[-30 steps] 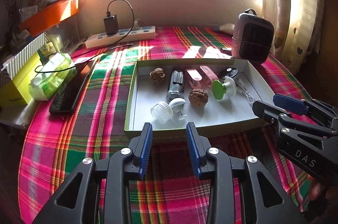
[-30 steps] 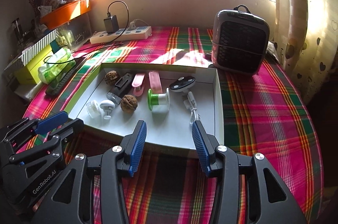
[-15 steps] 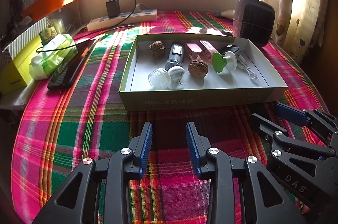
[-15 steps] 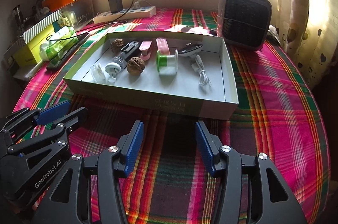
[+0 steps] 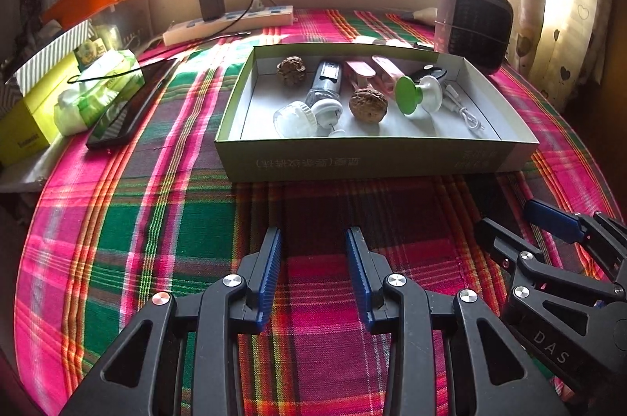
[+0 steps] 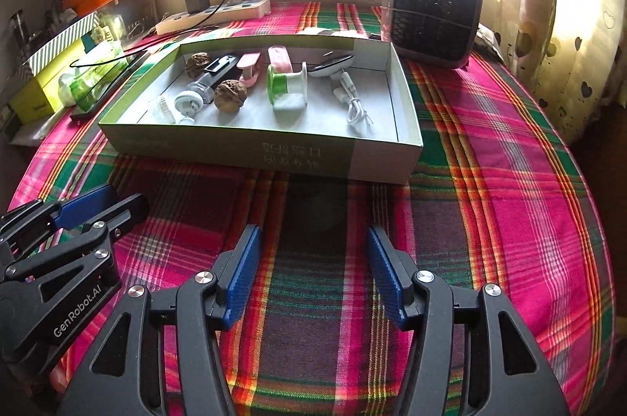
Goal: Organize objects
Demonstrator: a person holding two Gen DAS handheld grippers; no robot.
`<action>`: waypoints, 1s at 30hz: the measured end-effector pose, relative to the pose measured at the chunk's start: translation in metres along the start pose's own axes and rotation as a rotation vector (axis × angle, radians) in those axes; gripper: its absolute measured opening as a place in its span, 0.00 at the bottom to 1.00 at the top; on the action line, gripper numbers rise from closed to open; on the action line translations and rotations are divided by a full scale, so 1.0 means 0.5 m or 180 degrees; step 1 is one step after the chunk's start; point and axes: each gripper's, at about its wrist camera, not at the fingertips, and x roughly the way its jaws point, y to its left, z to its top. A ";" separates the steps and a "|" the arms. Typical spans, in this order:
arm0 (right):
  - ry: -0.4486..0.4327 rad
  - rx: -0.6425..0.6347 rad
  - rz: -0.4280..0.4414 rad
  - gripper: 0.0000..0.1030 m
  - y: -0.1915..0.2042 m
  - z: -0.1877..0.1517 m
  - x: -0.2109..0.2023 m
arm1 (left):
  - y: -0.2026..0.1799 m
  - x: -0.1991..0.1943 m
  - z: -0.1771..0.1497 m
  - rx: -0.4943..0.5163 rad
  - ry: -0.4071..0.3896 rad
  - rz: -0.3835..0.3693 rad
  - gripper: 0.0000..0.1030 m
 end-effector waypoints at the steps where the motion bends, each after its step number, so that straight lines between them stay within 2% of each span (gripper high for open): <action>1: 0.0000 0.0002 -0.0002 0.55 0.000 -0.001 -0.001 | -0.001 -0.001 -0.001 0.0000 -0.0001 0.0003 0.31; 8: 0.0004 0.0026 -0.0041 0.60 -0.004 -0.010 -0.007 | -0.005 -0.002 0.000 0.0018 0.0002 0.0077 0.32; 13: 0.0008 0.0056 -0.0062 0.64 -0.009 -0.019 -0.013 | 0.001 -0.005 -0.005 -0.0047 0.0000 0.0038 0.33; 17: 0.0015 0.0064 -0.0070 0.66 -0.009 -0.017 -0.011 | -0.010 -0.007 -0.007 0.0008 0.0000 0.0121 0.34; 30: 0.0018 0.0077 -0.0066 0.68 -0.010 -0.018 -0.011 | -0.007 -0.007 -0.006 -0.0017 0.0000 0.0094 0.34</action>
